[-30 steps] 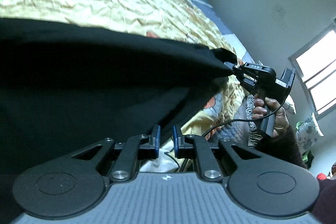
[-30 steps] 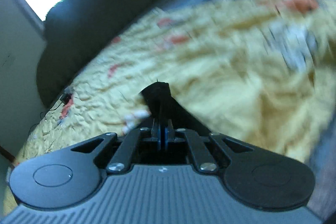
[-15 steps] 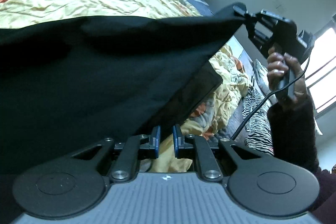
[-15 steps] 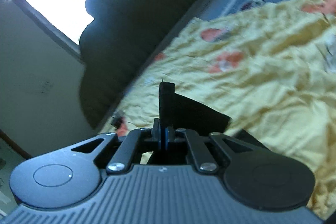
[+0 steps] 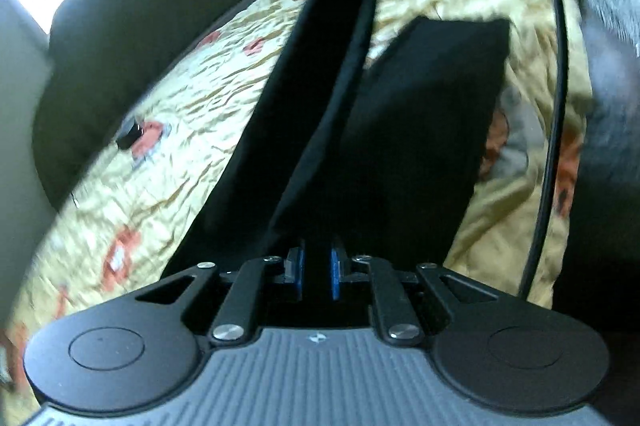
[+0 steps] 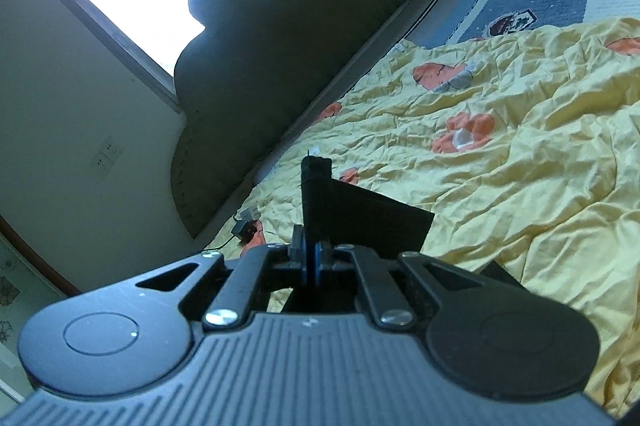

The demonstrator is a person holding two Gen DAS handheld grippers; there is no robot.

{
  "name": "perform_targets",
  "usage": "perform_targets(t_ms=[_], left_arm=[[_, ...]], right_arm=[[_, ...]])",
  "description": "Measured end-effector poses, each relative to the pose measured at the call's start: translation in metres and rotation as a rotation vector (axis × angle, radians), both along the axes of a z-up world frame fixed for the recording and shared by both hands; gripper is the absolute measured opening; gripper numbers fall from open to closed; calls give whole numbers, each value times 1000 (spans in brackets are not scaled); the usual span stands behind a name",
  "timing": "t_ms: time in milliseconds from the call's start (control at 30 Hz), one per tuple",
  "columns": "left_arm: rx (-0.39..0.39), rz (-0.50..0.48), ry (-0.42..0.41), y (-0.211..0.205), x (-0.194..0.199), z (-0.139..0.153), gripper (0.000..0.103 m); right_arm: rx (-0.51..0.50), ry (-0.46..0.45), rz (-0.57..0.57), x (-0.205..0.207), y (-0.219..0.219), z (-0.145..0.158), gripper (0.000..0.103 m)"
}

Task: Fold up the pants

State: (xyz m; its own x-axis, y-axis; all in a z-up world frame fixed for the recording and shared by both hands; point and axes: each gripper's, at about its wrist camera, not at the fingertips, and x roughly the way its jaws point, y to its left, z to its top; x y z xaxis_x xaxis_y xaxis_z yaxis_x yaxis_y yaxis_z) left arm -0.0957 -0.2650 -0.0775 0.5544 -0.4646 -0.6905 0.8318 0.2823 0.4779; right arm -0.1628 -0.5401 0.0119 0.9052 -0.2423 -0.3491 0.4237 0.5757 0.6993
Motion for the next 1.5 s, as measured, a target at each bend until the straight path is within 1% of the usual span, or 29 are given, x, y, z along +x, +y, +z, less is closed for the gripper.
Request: perform_targets(t_ms=[67,167,200,267,300,367,467,533,600,633,700,733,767,800,833,867,900,933,967,1033,1067,1167,1233,1367,1433,1467,1500], left_arm=[[43,-43,-35,-2,-10,-6,12],[63,-88,-114,-2,-26,-10,12],[74,-89,-149,-1,-30,-12,12],[73,-105,-228,3,-40,-10,12],[74,-120,-251,4,-44,-11,12],[83,-138,-275,6,-47,-16,12],[120,-94,-303,2,-33,-24,12],[122,-96,-337,1,-33,-25,12],[111,-116,-323,4,-36,-21,12],[118,-125,-325,3,-37,-21,12],[134,-158,-368,4,-46,-25,13],[127,-175,-383,6,-51,-27,16],[116,-185,-391,9,-55,-27,25],[107,-190,-389,12,-57,-26,42],[88,-198,-383,16,-60,-23,52],[64,-202,-388,19,-62,-21,75],[34,-204,-413,23,-64,-20,87],[8,-208,-450,26,-67,-19,91],[3,-220,-487,26,-70,-19,93],[30,-223,-517,23,-71,-24,93],[30,-208,-522,21,-69,-25,93],[62,-175,-477,16,-56,-28,93],[77,-178,-468,13,-54,-30,93],[77,-193,-451,9,-52,-31,93],[79,-181,-414,7,-46,-27,92],[74,-172,-371,6,-40,-22,85],[69,-157,-322,5,-33,-16,76]], right_arm=[[3,2,0,2,-2,-2,5],[6,6,4,4,-4,-2,5],[13,1,7,3,-5,-2,5],[10,1,6,3,-5,0,5],[4,0,5,2,-5,0,5],[-2,5,4,2,-5,-1,5],[15,10,8,2,-5,-6,5],[20,18,9,1,-4,-8,5],[20,23,4,-1,-4,-9,5],[23,22,1,-2,-6,-9,5],[27,20,-3,-3,-7,-10,5],[25,22,-3,-3,-7,-10,5],[19,26,-1,-3,-6,-9,5],[13,30,0,-2,-6,-9,5],[12,30,2,-1,-5,-9,5],[12,30,3,-1,-5,-9,5],[9,30,2,-1,-5,-8,5],[5,31,1,-1,-5,-8,5],[6,30,1,-2,-5,-8,5],[12,30,2,-2,-5,-10,5],[14,30,2,-2,-5,-11,5],[18,30,5,-3,-4,-11,5],[21,27,4,-4,-5,-11,5],[21,23,8,-3,-6,-10,5],[17,22,12,-2,-5,-10,5],[14,21,15,-2,-5,-9,5],[14,18,21,-2,-5,-7,5]])
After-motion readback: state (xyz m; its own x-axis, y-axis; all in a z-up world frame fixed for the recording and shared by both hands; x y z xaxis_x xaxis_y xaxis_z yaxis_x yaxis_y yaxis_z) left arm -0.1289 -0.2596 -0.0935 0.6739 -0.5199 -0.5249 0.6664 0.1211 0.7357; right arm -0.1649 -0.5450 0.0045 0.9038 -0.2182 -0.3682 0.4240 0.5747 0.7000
